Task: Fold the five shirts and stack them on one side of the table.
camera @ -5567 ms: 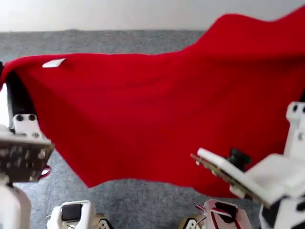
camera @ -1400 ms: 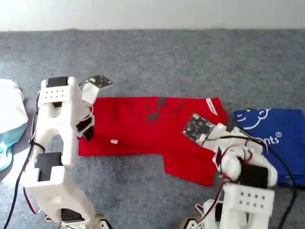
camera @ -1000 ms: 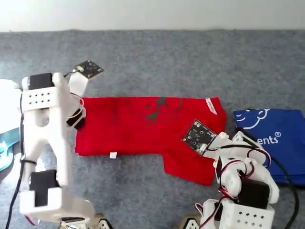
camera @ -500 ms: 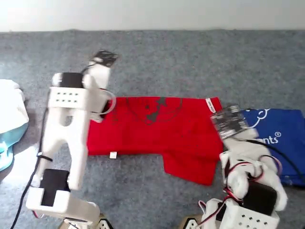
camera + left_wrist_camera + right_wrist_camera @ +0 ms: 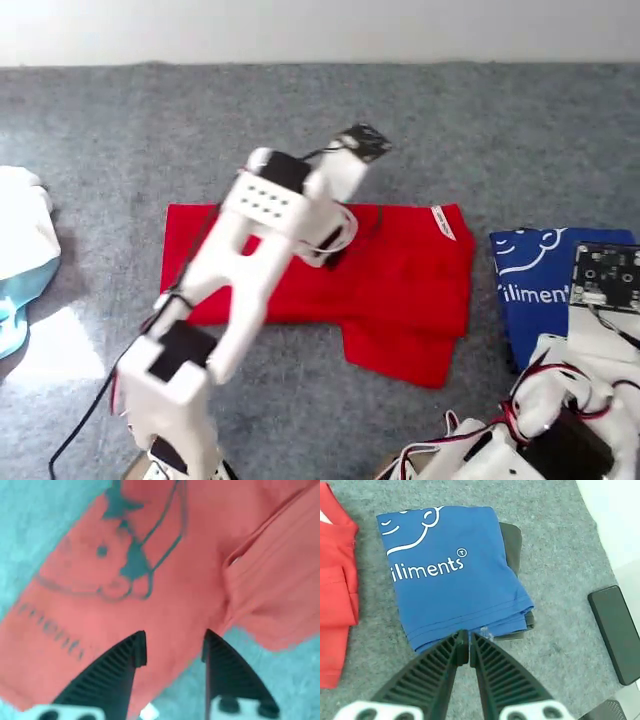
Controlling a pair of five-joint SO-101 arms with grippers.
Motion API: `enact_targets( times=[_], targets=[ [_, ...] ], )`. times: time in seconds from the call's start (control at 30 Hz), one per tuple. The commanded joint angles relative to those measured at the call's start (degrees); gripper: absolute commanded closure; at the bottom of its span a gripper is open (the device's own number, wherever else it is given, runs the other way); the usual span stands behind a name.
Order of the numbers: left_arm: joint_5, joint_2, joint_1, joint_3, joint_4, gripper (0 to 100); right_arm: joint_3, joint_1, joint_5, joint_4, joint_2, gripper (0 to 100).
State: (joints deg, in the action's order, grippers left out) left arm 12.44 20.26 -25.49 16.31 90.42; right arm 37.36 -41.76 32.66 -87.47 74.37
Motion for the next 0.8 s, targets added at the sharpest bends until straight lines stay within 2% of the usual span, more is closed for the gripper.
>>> enact_targets(
  times=[0.0,0.23,0.53,0.77],
  targets=[
    [-0.09,5.01,-4.75,9.36,0.62,81,-2.02,-0.92,-0.62,-0.40,-0.04,98.5],
    [0.53,19.25,-9.32,27.47,0.79,81,-3.96,-0.92,-0.62,-0.40,-0.04,98.5],
    [-8.18,35.87,-9.49,54.29,-7.12,82,-3.96,-1.01,-0.62,-2.95,2.15,98.5],
    [-8.44,49.49,-12.48,65.89,-12.31,89,-3.52,-0.92,-0.26,-4.53,7.87,98.5]
  ],
)
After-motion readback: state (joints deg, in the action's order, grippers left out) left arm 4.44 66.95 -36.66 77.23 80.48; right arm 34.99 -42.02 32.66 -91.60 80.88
